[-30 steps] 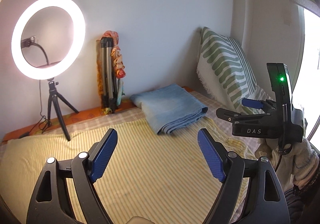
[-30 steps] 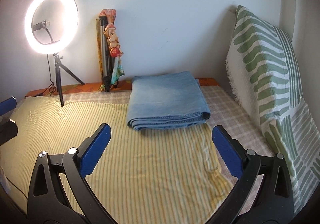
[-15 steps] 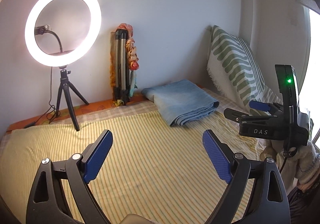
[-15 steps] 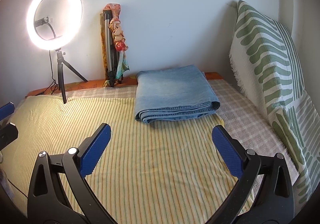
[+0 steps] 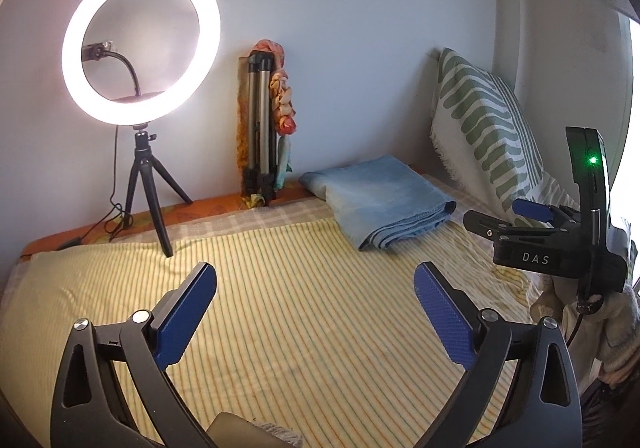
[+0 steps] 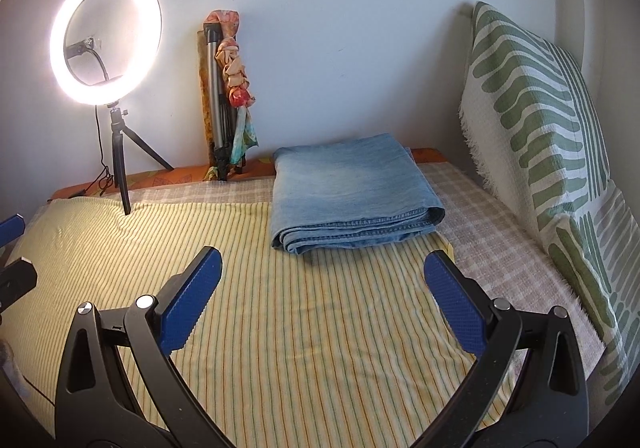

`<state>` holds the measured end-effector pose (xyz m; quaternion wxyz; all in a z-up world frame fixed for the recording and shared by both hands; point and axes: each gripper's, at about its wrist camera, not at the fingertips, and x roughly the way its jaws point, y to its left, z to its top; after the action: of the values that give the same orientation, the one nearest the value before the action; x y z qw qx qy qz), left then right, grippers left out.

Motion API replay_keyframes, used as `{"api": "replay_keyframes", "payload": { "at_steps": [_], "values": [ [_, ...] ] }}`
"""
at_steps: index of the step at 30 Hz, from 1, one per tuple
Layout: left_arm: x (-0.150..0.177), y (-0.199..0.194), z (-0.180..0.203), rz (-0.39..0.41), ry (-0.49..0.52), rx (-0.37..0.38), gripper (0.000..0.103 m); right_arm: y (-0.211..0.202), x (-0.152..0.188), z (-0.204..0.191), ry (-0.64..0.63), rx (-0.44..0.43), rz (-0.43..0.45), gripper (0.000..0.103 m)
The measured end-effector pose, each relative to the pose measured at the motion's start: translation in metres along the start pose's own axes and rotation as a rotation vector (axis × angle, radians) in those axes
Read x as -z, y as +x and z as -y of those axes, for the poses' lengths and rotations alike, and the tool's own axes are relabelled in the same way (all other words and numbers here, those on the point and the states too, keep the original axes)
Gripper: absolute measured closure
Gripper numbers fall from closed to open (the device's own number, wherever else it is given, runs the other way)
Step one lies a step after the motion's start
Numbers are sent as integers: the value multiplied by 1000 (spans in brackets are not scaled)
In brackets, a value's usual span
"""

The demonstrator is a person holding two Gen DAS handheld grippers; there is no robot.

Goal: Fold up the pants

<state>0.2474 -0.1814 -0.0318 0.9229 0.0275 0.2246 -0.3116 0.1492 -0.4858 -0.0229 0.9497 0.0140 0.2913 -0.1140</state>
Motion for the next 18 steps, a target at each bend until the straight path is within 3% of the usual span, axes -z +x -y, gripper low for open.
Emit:
{"api": "replay_keyframes", "payload": {
  "at_steps": [18],
  "values": [
    [-2,-2,-2,1,-11,-8,4,-1,2,-2,-12,15,8,0]
  ]
}}
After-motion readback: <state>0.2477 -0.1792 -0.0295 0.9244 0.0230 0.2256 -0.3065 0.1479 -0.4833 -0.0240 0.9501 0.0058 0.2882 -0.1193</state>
